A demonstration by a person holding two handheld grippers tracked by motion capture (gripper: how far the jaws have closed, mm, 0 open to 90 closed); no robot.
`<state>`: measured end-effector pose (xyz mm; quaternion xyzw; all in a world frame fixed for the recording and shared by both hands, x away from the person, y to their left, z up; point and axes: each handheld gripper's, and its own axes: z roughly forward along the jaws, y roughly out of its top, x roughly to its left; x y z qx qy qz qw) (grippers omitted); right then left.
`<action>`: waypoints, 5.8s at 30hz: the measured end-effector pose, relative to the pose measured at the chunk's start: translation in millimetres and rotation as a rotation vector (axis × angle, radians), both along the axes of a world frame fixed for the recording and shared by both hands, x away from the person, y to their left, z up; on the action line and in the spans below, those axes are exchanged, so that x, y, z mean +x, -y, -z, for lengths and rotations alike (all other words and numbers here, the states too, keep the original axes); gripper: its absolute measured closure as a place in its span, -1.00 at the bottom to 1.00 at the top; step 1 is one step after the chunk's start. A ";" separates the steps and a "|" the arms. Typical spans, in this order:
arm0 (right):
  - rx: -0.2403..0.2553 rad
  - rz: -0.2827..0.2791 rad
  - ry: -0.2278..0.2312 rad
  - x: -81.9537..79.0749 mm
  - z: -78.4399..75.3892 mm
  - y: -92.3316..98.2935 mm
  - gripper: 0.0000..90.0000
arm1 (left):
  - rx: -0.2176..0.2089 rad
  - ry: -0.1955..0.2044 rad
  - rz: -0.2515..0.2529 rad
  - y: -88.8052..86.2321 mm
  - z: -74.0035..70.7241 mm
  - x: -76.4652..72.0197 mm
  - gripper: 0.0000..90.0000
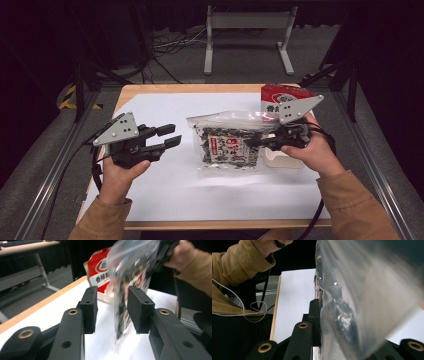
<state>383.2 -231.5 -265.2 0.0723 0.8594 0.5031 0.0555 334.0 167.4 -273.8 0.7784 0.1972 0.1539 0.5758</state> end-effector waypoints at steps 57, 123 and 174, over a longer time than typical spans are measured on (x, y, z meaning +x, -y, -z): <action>0.045 0.404 0.051 -1.2 -67.3 100.5 0.67 | 0.117 -0.183 -0.213 -31.8 123.9 52.8 -0.05; -0.007 0.703 -0.014 13.7 43.0 127.0 0.67 | 0.117 -0.194 -0.228 -41.7 131.4 57.0 -0.15; 0.117 0.764 0.105 -67.9 85.3 137.2 -0.40 | 0.045 -0.133 -0.180 -62.0 116.8 12.3 -0.22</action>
